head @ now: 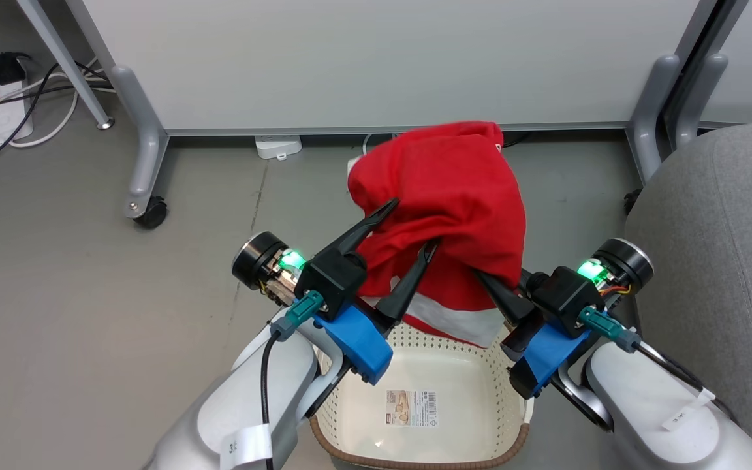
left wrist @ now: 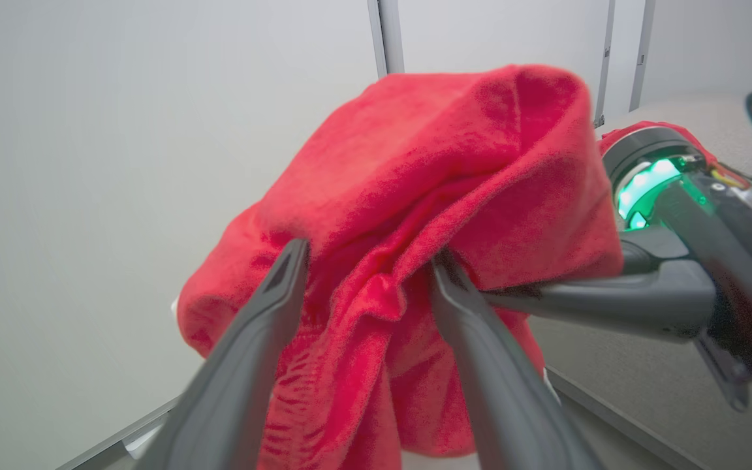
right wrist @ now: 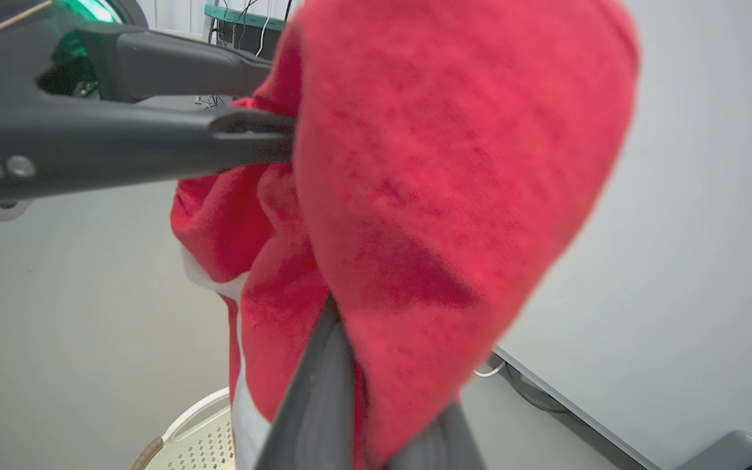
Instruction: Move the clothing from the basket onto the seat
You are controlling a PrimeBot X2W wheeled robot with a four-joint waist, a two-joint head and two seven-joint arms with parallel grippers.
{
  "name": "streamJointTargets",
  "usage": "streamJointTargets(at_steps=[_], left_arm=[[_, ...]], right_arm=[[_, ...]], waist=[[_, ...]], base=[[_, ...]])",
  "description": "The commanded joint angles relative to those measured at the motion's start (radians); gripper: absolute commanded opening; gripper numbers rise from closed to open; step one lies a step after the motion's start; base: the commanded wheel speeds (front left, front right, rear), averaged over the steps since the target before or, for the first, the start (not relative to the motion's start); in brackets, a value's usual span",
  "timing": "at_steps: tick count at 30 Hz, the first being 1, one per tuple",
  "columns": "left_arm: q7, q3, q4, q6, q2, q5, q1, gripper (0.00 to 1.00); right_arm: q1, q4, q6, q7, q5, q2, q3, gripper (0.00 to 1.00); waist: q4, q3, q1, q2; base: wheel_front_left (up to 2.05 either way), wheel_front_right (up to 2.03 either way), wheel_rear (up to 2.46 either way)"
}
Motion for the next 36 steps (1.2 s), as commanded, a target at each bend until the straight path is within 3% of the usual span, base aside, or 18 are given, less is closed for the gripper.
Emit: streamJointTargets(at_steps=[1,10,17,27,36], left_arm=[[-0.005,0.005,-0.001,-0.001,0.002,0.005,-0.002,1.00],[-0.005,0.018,-0.008,-0.001,0.008,0.019,0.002,1.00],[-0.005,0.040,-0.026,-0.001,0.016,0.038,0.014,1.00],[-0.005,0.050,-0.055,-0.001,0.023,0.060,0.024,1.00],[-0.005,0.043,-0.064,-0.001,0.030,0.071,0.016,1.00]], right_arm=[[-0.002,-0.005,0.000,0.000,0.003,0.001,-0.003,0.00],[0.012,-0.011,0.000,0.000,0.011,0.007,-0.035,0.00],[0.039,-0.029,0.000,0.000,0.006,0.037,-0.141,0.00],[0.076,-0.090,0.000,0.000,-0.037,0.084,-0.288,0.00],[0.128,-0.177,0.000,-0.001,-0.063,0.118,-0.412,0.00]], waist=[[0.001,-0.001,0.0000,-0.0001],[-0.001,0.003,0.0000,-0.0001],[-0.033,0.025,0.0000,-0.0001],[-0.130,0.072,0.0000,-0.0001],[-0.262,0.119,0.0000,-0.0001]], base=[[0.00,0.00,0.00],[0.00,0.00,0.00],[0.00,0.00,0.00],[0.00,0.00,0.00],[0.00,0.00,0.00]])
